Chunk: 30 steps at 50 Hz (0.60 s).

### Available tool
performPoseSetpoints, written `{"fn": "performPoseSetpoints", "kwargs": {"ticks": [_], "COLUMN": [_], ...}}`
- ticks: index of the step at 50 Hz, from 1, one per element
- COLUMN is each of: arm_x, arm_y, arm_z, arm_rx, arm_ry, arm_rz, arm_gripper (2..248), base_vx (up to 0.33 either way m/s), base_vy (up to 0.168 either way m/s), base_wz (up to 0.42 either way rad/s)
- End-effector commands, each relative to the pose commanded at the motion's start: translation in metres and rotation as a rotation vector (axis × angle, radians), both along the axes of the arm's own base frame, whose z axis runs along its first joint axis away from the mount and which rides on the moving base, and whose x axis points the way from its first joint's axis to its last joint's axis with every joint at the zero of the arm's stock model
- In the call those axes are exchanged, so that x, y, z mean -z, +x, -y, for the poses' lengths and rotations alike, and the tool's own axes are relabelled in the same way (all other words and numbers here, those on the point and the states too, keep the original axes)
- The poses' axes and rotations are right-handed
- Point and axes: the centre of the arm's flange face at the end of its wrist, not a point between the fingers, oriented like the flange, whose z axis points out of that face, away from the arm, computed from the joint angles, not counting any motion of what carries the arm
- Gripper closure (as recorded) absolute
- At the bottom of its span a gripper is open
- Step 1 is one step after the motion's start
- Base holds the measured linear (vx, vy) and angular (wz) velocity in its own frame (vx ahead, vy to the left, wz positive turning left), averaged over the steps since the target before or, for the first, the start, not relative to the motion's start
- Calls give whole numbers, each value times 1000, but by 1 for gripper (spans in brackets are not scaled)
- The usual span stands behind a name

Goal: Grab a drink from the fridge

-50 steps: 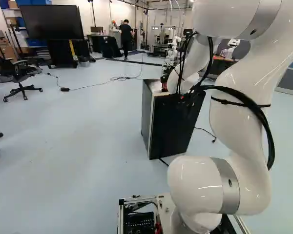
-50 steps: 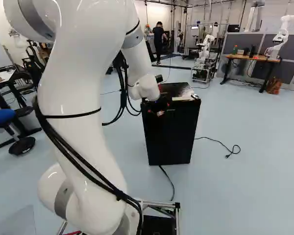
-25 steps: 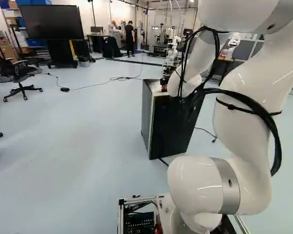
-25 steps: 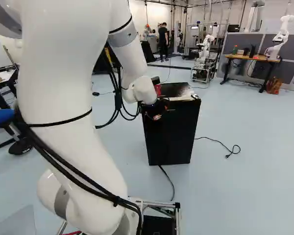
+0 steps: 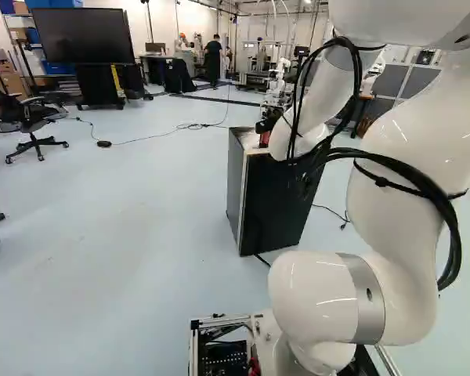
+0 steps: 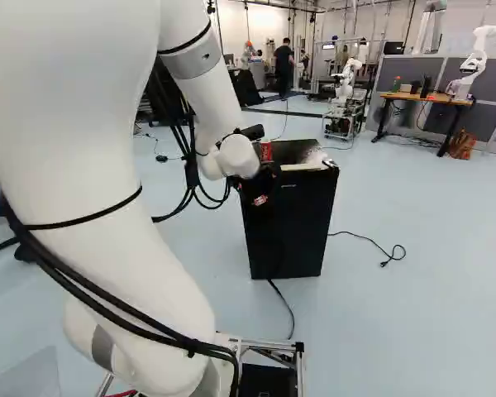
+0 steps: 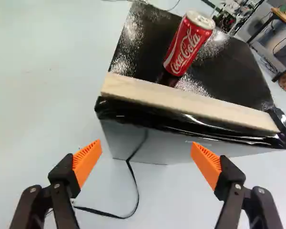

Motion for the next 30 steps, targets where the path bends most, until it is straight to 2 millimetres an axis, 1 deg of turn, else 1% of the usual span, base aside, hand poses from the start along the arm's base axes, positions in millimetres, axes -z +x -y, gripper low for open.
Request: {"fn": "performPoseSetpoints", "kwargs": {"ticks": [17, 30], "arm_x": [-12, -22], "arm_y": [8, 13], "arm_z": [-4, -5], "arm_rx": [-34, -12], "arm_ry": [37, 78], "arm_rz": [163, 279], "arm_gripper": [3, 3], "base_vx": [0, 0], "base_vy": [0, 0], "base_wz": [0, 0]}}
